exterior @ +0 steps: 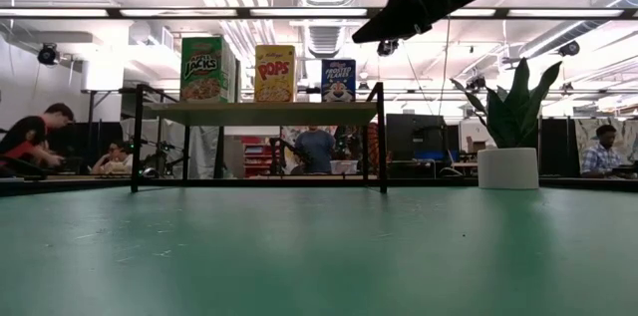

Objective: Stack cereal on shelf
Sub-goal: Put the yellow cereal box on the shelf aligned with the other yellow cereal boxes

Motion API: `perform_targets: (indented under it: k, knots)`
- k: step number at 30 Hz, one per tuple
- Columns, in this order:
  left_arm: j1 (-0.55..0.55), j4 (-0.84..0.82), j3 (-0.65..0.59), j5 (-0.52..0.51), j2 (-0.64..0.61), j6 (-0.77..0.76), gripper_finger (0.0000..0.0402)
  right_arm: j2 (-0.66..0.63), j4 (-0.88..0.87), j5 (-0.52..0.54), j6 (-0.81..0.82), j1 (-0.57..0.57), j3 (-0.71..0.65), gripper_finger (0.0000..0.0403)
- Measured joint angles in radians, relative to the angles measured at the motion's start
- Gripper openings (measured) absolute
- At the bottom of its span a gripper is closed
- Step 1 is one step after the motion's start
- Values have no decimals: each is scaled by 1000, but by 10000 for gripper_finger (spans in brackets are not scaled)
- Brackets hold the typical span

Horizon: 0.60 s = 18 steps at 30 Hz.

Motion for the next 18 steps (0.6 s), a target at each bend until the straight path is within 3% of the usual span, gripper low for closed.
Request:
perform_targets:
  k: [6, 18]
  knots:
    - [-115, -332, -11, 34, 70, -466, 0, -1, 8, 0, -10, 0, 0, 9]
    - [-170, -322, -217, 261, 107, -750, 6, -3, 5, 0, -25, 0, 0, 9]
